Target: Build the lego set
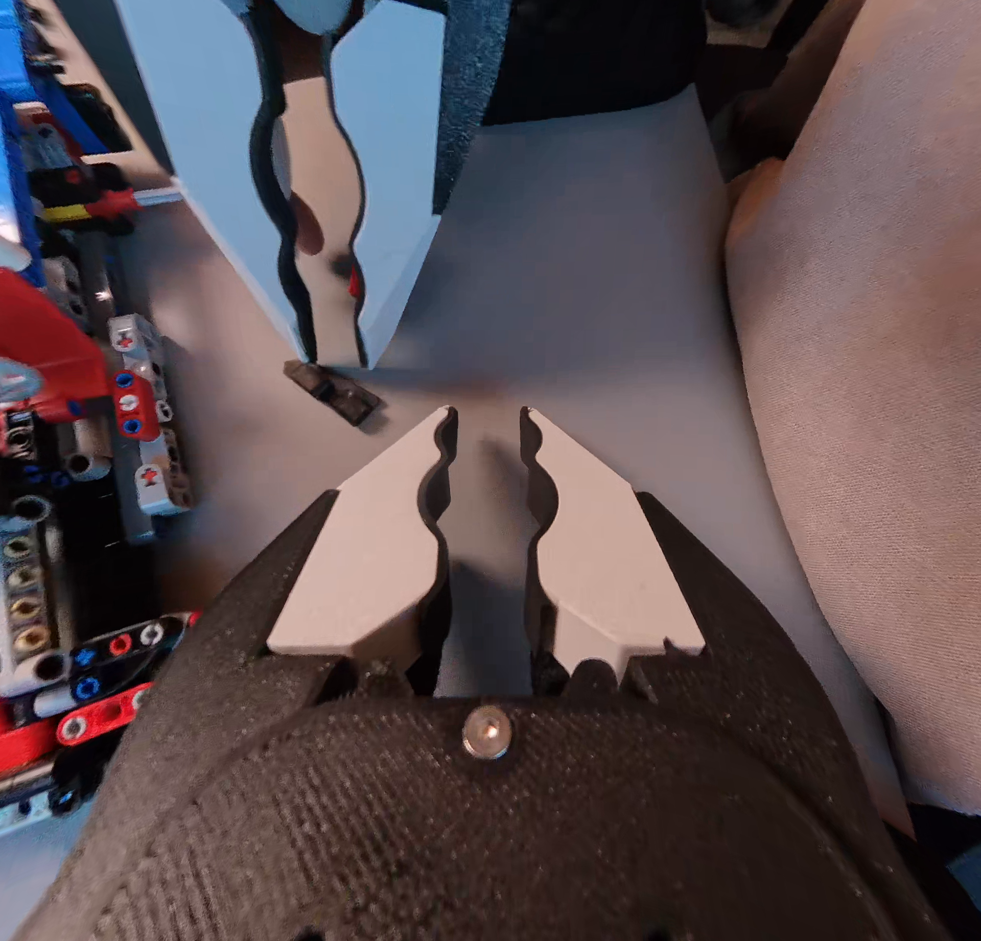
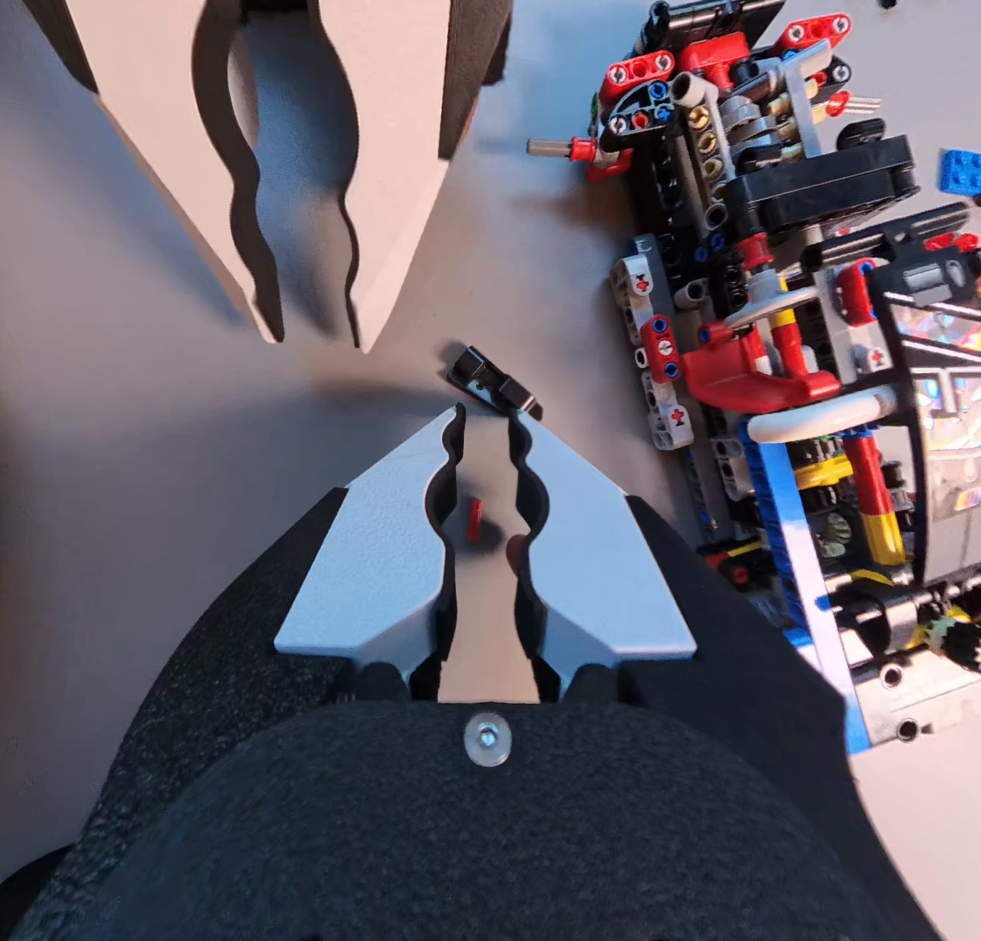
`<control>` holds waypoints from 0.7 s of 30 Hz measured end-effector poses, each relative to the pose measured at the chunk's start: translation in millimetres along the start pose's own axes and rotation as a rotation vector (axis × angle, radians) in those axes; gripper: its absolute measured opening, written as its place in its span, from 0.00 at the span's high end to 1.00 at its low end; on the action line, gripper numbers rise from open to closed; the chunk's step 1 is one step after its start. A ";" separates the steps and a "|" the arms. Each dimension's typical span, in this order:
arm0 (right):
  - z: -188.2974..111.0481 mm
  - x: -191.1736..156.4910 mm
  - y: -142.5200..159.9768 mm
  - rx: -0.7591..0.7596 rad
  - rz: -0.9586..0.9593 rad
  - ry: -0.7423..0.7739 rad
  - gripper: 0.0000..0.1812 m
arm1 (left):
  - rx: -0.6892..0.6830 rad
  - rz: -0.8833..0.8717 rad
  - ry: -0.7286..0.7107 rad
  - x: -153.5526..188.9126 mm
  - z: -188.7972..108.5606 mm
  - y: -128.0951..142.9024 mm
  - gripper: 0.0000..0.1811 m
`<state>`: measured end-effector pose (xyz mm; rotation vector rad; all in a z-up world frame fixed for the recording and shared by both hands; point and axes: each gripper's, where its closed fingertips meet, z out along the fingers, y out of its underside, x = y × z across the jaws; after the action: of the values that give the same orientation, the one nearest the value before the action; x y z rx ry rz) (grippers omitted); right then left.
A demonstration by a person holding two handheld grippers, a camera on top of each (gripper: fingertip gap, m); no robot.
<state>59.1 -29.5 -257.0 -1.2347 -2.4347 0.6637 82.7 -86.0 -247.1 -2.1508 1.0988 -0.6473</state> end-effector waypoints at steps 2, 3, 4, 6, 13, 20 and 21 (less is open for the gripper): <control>-3.0 1.2 0.8 -0.002 0.027 0.009 0.88 | 0.032 -0.045 -0.046 -9.6 -8.4 -0.9 0.88; -3.9 2.4 0.7 -0.001 0.051 0.017 0.86 | 0.038 -0.067 -0.070 -14.7 -11.6 0.8 0.87; -3.9 0.7 -0.4 0.002 0.078 0.006 0.82 | 0.038 -0.082 -0.095 -19.3 -13.6 3.4 0.87; -0.6 -3.8 -3.3 -0.001 0.129 -0.022 0.75 | 0.038 -0.085 -0.131 -24.5 -15.2 7.4 0.86; 16.3 -18.6 -23.4 0.010 -0.015 -0.098 0.87 | 0.055 -0.028 -0.175 -28.7 -23.2 12.9 0.82; -5.1 -6.2 -23.0 0.032 0.066 -0.038 0.79 | 0.102 -0.022 -0.188 -28.8 -29.3 7.9 0.84; -6.6 -4.2 -15.2 0.005 0.116 -0.030 0.76 | 0.096 -0.023 -0.194 -29.9 -28.7 8.4 0.84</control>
<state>54.6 -39.1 -243.6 -1.3822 -2.3983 0.7245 43.4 -73.7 -237.7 -2.0971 0.9220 -0.4800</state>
